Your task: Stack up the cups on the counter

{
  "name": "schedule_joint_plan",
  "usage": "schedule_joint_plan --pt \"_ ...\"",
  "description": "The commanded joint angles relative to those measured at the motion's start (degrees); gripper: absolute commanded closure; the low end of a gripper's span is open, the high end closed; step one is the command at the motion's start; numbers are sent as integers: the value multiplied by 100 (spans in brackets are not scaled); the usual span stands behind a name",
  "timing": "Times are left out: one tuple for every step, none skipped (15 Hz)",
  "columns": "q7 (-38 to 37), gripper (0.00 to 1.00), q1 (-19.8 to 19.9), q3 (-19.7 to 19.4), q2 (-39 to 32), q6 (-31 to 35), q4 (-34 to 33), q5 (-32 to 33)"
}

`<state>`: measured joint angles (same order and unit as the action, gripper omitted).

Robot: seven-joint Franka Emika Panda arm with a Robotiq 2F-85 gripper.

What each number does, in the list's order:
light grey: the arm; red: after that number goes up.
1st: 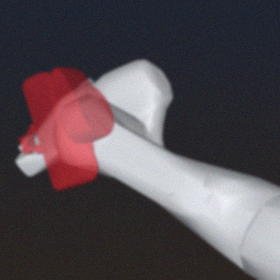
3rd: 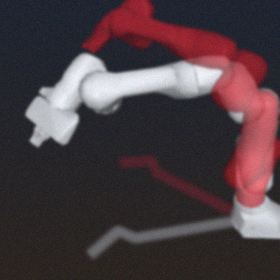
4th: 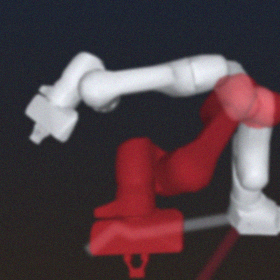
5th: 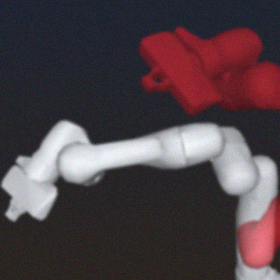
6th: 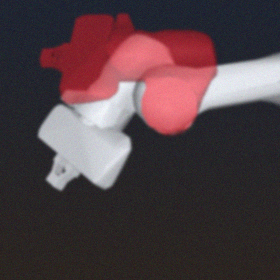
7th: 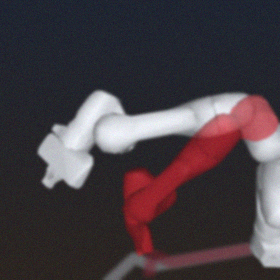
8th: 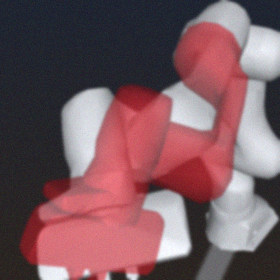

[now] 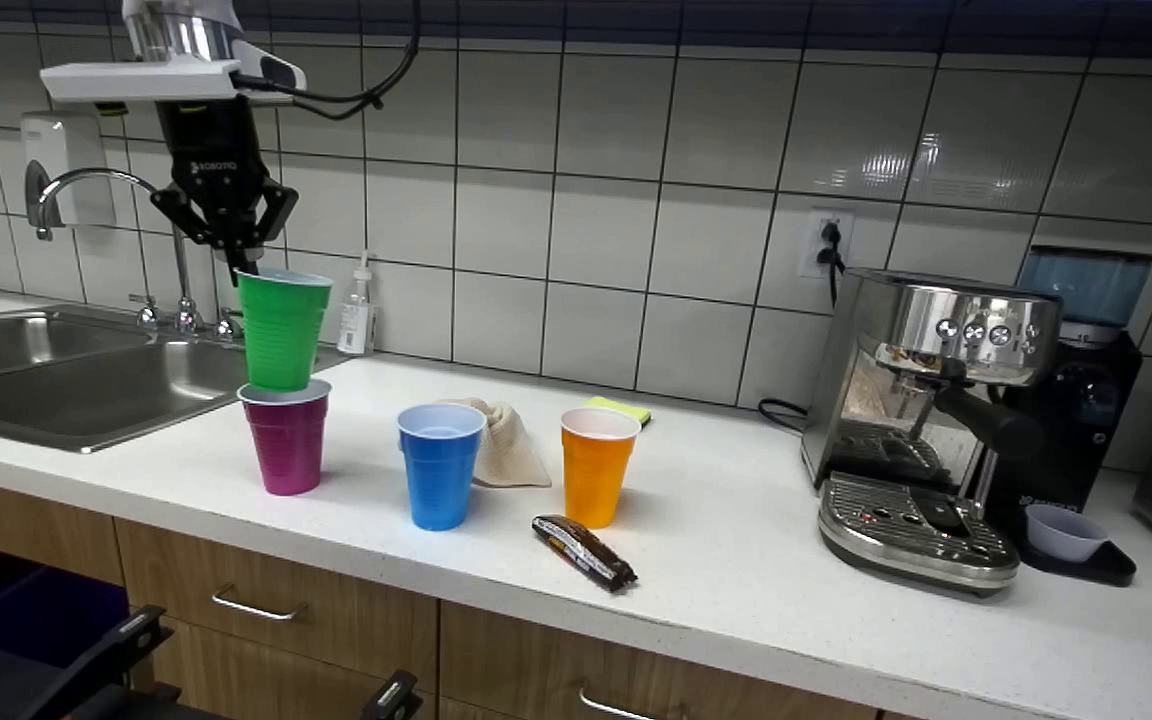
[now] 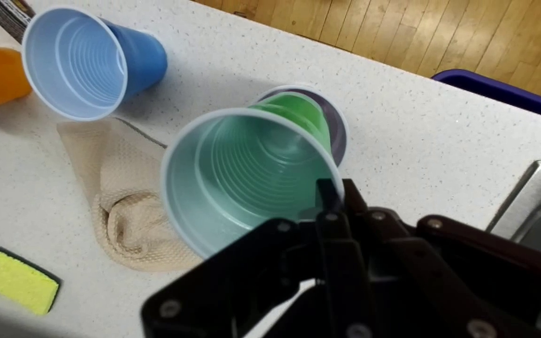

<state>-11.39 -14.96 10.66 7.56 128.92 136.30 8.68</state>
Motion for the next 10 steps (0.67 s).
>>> schedule_joint_plan --pt "-30 99 125 135 -83 -52 -42 80" --pt "-26 99 125 132 -115 -48 -52 80" --pt "-23 99 125 129 -153 -40 -64 77" --pt "-16 99 124 125 -188 -27 -72 71" --pt "-15 99 126 120 -219 -11 -83 70" --pt "-16 99 126 116 -246 1 -90 73" --pt "-8 99 126 112 -273 15 -103 67" --pt "-6 99 128 109 -296 28 -113 70" --pt "6 99 129 103 -330 43 -136 61" --pt "15 99 129 101 -359 59 -153 62"
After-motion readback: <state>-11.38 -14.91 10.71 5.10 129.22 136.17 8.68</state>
